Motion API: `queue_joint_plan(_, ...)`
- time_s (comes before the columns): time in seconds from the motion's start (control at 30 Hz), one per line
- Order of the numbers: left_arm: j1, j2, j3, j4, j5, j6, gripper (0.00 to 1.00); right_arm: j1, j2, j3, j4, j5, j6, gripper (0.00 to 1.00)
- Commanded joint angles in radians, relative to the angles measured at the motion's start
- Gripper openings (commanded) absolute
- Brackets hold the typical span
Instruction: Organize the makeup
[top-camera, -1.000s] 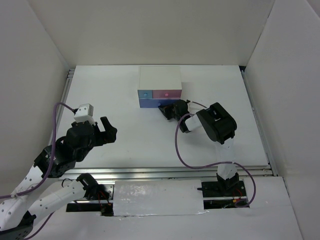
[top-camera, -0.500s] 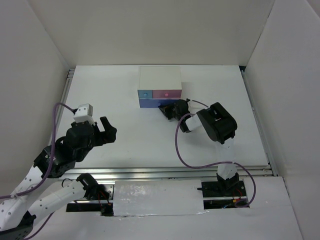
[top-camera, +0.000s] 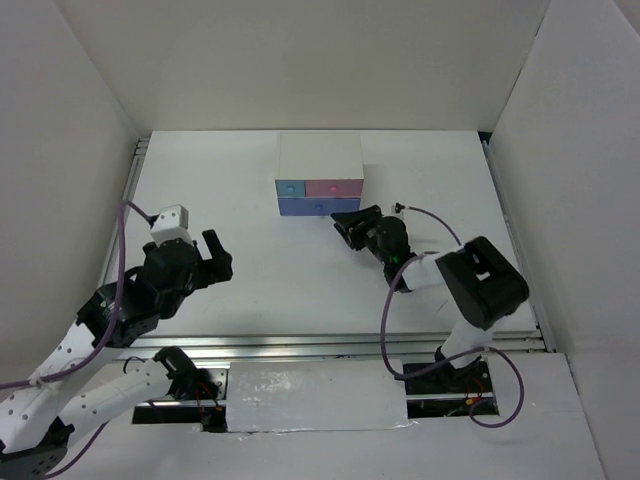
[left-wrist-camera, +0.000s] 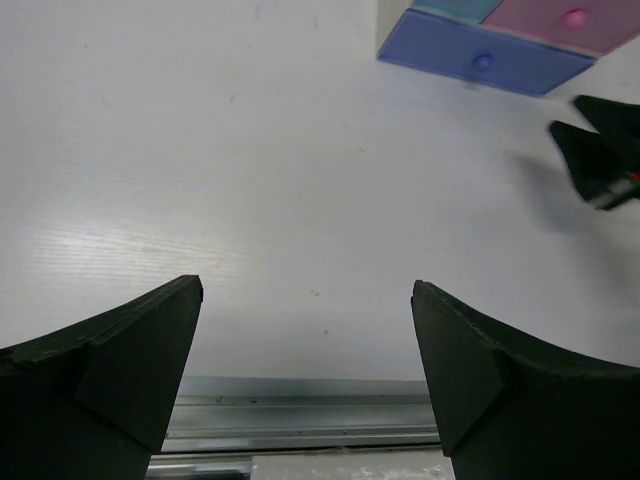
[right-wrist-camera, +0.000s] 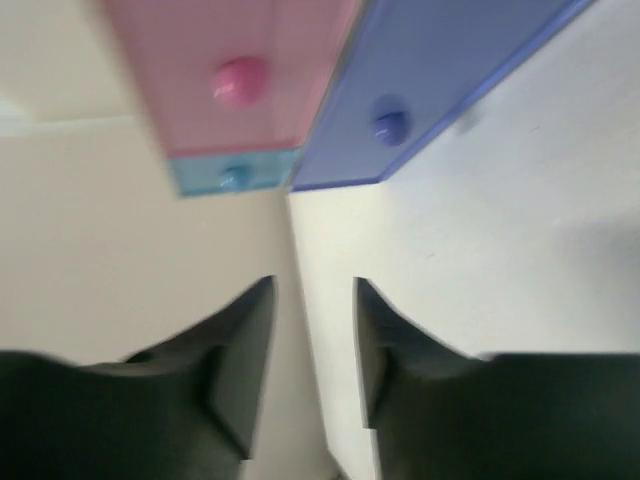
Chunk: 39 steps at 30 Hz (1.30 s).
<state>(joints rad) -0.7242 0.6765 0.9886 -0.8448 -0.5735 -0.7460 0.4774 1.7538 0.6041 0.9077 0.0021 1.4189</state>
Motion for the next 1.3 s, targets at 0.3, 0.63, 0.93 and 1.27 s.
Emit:
queue_joint_plan(0.3,0.074,0.374,0.310,-0.223,-0.255,-0.201,0.99,0.016,-0.827,0.133,-0.887,0.067,-0.757,0.86)
queue_joint_plan(0.63,0.213,0.258,0.386,-0.132,-0.222,0.005,0.99,0.042,-1.171,0.506,-1.754,0.433,-0.937,1.00)
queue_joint_plan(0.93,0.215,-0.084,0.148,-0.077,-0.201,0.092,0.99,0.061,-1.398,0.571,-1.863,0.363,-0.923,1.00)
queue_joint_plan(1.27,0.215,-0.144,0.056,-0.077,-0.180,0.077,1.00,0.061,-1.401,0.562,-1.860,0.378,-0.949,1.00)
